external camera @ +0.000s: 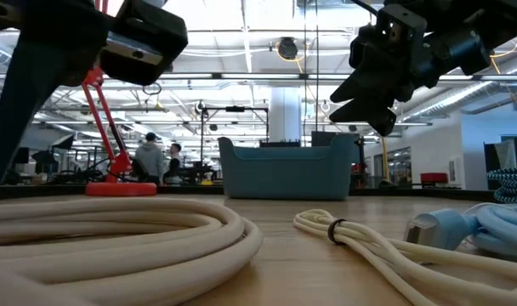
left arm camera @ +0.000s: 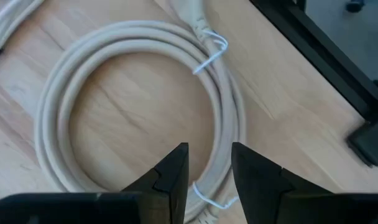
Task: Pick & Place USB Port
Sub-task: Put the brown wire cable into the blue bin
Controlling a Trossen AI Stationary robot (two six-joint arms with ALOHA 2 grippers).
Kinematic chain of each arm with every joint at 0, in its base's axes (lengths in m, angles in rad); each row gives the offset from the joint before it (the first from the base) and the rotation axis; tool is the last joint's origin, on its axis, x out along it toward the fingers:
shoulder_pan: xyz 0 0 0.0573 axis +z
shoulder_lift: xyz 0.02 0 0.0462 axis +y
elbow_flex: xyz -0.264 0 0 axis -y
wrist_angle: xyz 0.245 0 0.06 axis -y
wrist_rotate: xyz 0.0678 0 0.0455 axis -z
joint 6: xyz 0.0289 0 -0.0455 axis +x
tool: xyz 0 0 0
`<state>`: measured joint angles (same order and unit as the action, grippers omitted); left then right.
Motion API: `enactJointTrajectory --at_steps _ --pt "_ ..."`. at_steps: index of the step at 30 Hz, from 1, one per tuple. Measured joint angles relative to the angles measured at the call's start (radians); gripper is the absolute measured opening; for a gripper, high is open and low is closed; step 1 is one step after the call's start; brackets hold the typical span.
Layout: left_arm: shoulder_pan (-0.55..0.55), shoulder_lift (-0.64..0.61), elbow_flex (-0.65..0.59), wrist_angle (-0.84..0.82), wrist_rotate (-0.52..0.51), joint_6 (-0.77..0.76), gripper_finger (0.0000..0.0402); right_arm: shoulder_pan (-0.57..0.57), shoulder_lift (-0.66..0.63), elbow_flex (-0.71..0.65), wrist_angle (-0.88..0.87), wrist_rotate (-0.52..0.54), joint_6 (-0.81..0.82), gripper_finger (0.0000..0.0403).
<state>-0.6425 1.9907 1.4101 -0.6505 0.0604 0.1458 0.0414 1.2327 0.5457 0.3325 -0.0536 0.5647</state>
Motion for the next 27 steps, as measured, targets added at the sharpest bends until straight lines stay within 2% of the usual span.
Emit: enactJointTrajectory --at_steps 2,6,10,16,20,27 --pt "0.003 0.000 0.000 -0.001 -0.002 0.003 0.0122 0.000 0.000 0.000 0.000 0.000 -0.002 0.0166" --pt "-0.009 0.000 0.000 0.003 0.067 0.003 0.0122 -0.003 0.000 0.000 0.000 0.002 -0.004 0.0166" --pt "-0.028 0.000 0.000 0.027 0.070 0.031 0.0128 -0.008 0.000 0.000 0.000 0.005 -0.004 0.0166" --pt "-0.021 0.032 -0.001 0.041 -0.005 0.006 0.0166 -0.008 0.000 0.000 0.000 0.007 -0.008 0.0166" --pt "-0.019 0.032 0.000 0.048 -0.008 0.004 0.0189 -0.009 0.000 0.000 0.000 0.008 -0.006 0.0166" --pt "-0.015 0.043 0.000 0.058 0.014 0.029 0.0195 -0.009 0.000 0.000 0.000 0.008 -0.006 0.0166"
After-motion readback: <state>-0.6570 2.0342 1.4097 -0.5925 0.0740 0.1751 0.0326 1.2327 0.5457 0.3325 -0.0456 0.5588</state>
